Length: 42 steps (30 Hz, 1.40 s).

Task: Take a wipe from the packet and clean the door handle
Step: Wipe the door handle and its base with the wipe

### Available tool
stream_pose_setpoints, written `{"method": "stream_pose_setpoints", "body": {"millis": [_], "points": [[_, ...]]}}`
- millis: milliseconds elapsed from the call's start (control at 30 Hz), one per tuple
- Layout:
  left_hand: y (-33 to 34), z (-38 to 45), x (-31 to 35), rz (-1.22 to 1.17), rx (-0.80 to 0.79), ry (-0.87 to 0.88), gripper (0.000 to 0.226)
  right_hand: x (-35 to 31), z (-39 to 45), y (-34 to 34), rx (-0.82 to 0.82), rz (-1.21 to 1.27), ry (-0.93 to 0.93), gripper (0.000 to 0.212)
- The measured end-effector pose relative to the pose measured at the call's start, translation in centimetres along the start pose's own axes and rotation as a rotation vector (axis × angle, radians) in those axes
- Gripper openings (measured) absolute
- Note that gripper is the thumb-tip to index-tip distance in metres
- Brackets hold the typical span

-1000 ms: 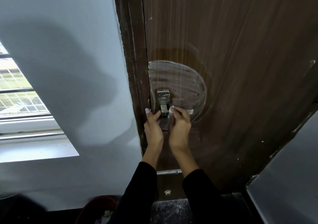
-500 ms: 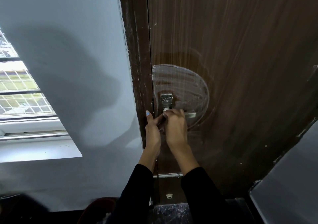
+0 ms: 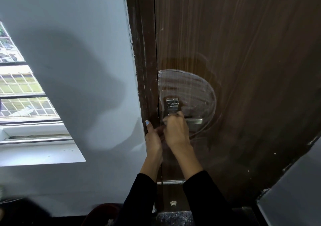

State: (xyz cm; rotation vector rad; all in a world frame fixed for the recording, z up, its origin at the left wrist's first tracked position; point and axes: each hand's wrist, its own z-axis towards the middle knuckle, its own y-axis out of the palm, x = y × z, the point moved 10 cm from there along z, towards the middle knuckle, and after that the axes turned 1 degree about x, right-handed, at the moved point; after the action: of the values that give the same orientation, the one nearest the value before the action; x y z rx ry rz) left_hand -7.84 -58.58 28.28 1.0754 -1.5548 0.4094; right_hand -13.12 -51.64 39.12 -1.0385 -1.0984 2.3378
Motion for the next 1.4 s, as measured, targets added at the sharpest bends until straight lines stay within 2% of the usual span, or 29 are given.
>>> {"method": "stream_pose_setpoints", "body": {"millis": [133,333,533,733,900,1067,1167,1233,1300,1367,1400], "points": [[-0.8,0.2,0.6,0.018,0.014,0.013,0.074,0.4,0.3,-0.8,0.128,0.093,0.074,0.019],[-1.2,0.2,1.6,0.035,0.006,0.094,0.066,-0.3,0.7,0.7,0.069,0.011,-0.048,0.017],[-1.4,0.1,2.7,0.035,0.005,0.140,0.063,0.6,-1.3,-1.8,0.256,0.102,0.011,0.014],[-1.1,-0.1,2.7,0.046,0.016,0.135,0.064,0.2,1.2,-0.7,0.168,0.009,0.049,0.012],[-0.4,-0.1,2.2,0.039,0.006,0.112,0.065,0.2,0.7,-0.9,0.163,0.007,0.028,0.012],[-0.2,0.0,2.5,0.012,0.003,0.134,0.063,1.7,-1.8,-2.2,0.308,0.169,0.028,0.007],[-0.2,0.0,2.8,0.004,-0.001,0.154,0.065,4.2,-2.8,-3.1,0.423,0.288,0.115,0.008],[-0.3,-0.1,3.1,-0.005,0.011,0.177,0.065,5.1,-3.2,-2.9,0.467,0.269,0.155,0.011],[-0.4,-0.2,3.4,-0.032,0.039,0.198,0.064,4.3,-3.2,-1.7,0.439,0.207,0.116,0.016],[-0.3,-0.1,3.4,-0.068,0.066,0.216,0.060,3.4,-2.9,0.2,0.340,0.325,0.066,0.018],[-0.3,-0.1,3.4,-0.077,0.076,0.226,0.058,3.0,-2.8,1.0,0.290,0.299,0.029,0.020]]}}
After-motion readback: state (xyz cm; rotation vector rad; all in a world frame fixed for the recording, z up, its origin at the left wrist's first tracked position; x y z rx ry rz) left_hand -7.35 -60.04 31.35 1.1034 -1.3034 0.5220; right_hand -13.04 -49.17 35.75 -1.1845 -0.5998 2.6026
